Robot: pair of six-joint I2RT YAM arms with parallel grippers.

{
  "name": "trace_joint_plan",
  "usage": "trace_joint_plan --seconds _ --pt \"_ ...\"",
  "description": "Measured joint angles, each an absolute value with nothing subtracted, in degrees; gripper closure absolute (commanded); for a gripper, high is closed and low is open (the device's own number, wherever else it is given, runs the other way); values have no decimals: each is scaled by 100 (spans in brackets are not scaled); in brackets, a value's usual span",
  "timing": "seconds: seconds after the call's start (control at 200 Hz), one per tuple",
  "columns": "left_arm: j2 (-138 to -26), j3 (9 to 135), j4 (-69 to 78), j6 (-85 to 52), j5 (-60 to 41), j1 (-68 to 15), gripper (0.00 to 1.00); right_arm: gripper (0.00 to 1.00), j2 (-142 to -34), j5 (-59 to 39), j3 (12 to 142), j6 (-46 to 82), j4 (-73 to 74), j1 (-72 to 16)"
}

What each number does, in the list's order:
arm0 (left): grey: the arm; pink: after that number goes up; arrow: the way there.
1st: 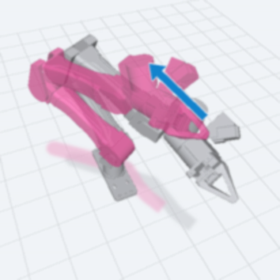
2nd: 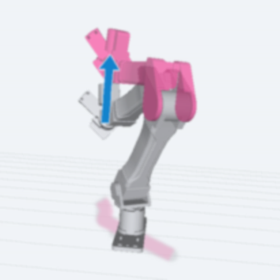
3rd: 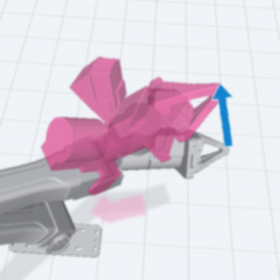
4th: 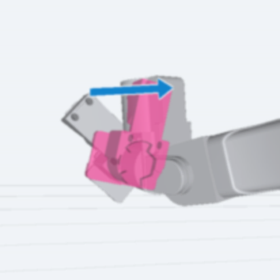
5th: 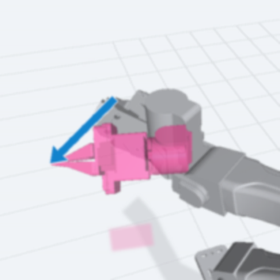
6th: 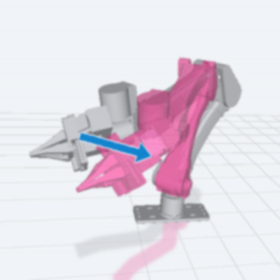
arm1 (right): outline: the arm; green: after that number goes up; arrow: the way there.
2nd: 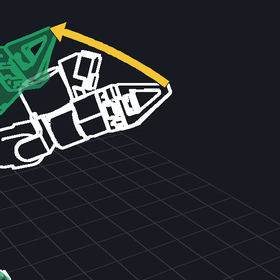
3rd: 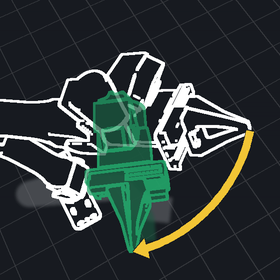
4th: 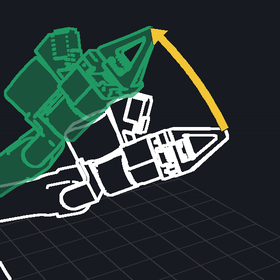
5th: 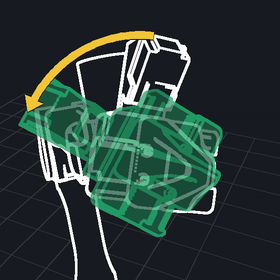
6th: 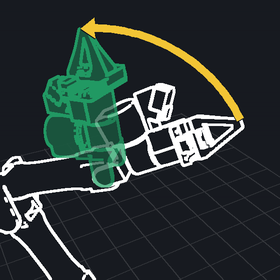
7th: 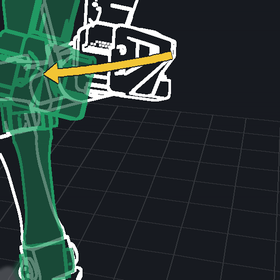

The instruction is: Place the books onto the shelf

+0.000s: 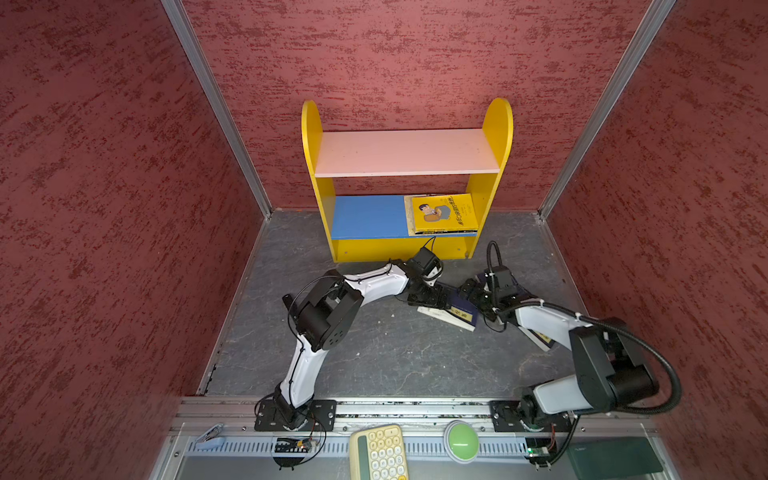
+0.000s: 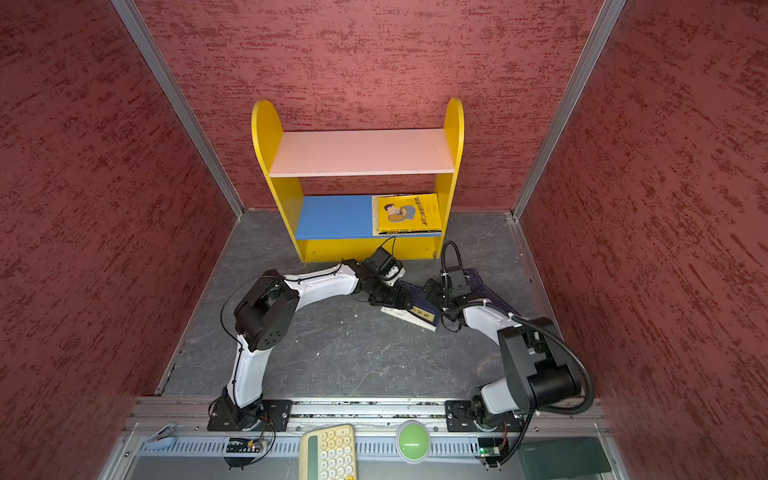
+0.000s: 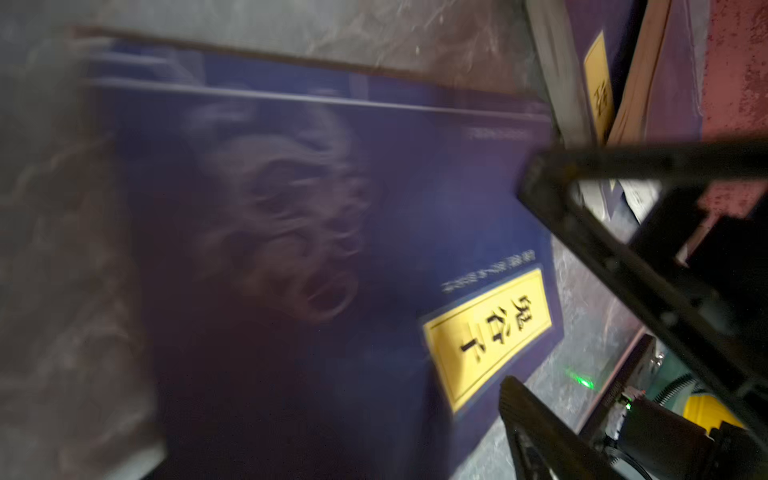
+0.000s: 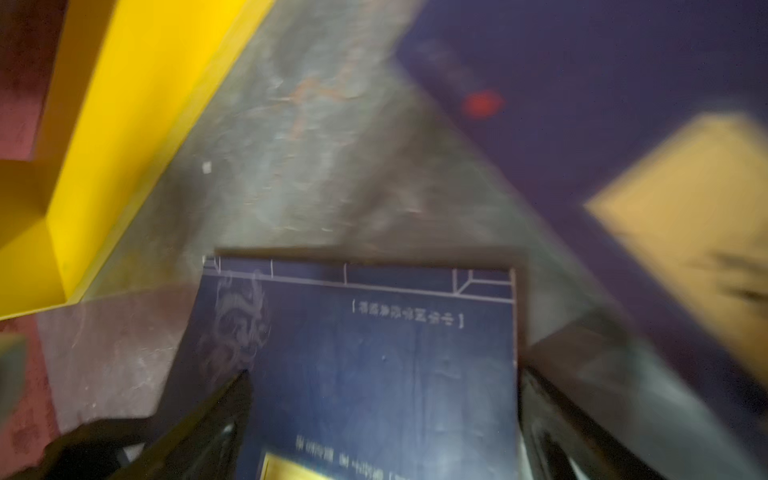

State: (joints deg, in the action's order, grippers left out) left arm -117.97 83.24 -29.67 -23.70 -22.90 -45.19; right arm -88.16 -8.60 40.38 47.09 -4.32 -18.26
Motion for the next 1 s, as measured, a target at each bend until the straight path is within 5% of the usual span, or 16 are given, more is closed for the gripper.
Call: trace_joint_plan --seconds 0.486,0.726,0.997 --pt "-9087 5975 -3503 -2670 -2298 -4877 11 2 -10586 -1203 6038 4456 -148 -2808" --pt "-7765 5461 -3446 -2867 -2102 -4112 11 1 -9924 -873 5743 4657 -211 -2829" --pt "-8440 5489 -3208 -2613 -1839 -3256 12 5 -8495 -32 4746 5671 -939 -2845"
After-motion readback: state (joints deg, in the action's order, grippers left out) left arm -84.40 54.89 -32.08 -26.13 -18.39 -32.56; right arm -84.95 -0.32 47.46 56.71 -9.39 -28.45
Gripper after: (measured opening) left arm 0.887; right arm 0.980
